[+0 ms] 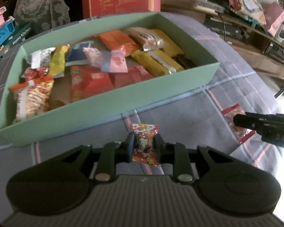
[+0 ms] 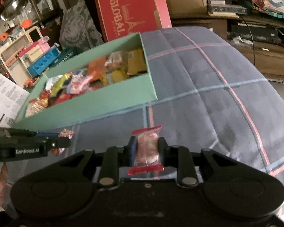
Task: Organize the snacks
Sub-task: 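Place colourful candy in box with left gripper while right places pink candy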
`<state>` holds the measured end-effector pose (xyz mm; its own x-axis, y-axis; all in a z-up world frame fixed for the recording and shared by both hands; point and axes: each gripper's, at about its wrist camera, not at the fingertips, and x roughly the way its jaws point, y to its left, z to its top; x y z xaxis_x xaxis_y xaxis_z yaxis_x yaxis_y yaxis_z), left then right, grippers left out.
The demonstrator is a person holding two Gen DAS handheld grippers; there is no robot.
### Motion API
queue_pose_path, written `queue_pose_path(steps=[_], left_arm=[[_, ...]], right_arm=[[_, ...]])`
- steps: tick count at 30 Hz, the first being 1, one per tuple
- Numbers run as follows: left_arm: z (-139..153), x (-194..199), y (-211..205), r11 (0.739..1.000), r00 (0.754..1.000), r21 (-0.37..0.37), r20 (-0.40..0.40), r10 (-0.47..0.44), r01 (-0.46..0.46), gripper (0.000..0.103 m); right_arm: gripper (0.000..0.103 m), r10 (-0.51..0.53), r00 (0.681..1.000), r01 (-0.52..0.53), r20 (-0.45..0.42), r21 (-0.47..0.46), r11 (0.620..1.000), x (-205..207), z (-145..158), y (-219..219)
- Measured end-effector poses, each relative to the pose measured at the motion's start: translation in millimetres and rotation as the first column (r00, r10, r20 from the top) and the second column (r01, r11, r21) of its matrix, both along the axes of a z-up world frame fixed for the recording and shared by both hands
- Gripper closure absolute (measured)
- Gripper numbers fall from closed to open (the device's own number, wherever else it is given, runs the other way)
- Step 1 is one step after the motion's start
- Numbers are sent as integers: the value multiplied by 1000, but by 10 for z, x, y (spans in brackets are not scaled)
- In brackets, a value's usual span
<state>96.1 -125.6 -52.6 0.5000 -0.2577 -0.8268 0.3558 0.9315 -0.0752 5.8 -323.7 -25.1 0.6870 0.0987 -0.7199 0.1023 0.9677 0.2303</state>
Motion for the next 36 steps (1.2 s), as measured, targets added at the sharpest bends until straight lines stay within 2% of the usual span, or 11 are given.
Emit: queue_pose_path(steps=[8, 15, 22, 29, 30, 31, 32, 33, 34, 36], left_arm=[[354, 55, 357, 995, 996, -80, 73, 58, -52, 81], [564, 461, 686, 992, 985, -78, 133, 113, -104, 81], [572, 955, 864, 988, 981, -72, 131, 145, -136, 81], [448, 1183, 963, 983, 979, -56, 98, 179, -174, 79], [425, 1197, 966, 981, 977, -48, 94, 192, -188, 76], [403, 1188, 967, 979, 975, -40, 93, 203, -200, 58], [383, 1192, 971, 976, 972, -30, 90, 219, -217, 33], [375, 1177, 981, 972, 967, -26, 97, 234, -232, 26], [373, 1150, 989, 970, 963, -23, 111, 245, -244, 20], [366, 1119, 999, 969, 963, -22, 108, 249, -248, 15]], right_arm=[[80, 42, 996, -44, 73, 25, 999, 210, 372, 146], [80, 94, 989, -97, 112, 29, 995, 637, 620, 333], [80, 141, 985, -147, 99, 53, 988, 1157, 636, 575], [77, 159, 985, -164, 60, 75, 984, 1530, 530, 753], [70, 154, 986, -158, 56, 79, 984, 1561, 519, 762], [53, 145, 988, -149, 54, 83, 985, 1584, 517, 771], [42, 132, 990, -137, 55, 85, 987, 1594, 518, 771], [25, 122, 991, -127, 63, 83, 988, 1581, 523, 768], [19, 114, 991, -120, 74, 79, 990, 1559, 532, 769], [18, 113, 990, -119, 79, 77, 990, 1508, 543, 755]])
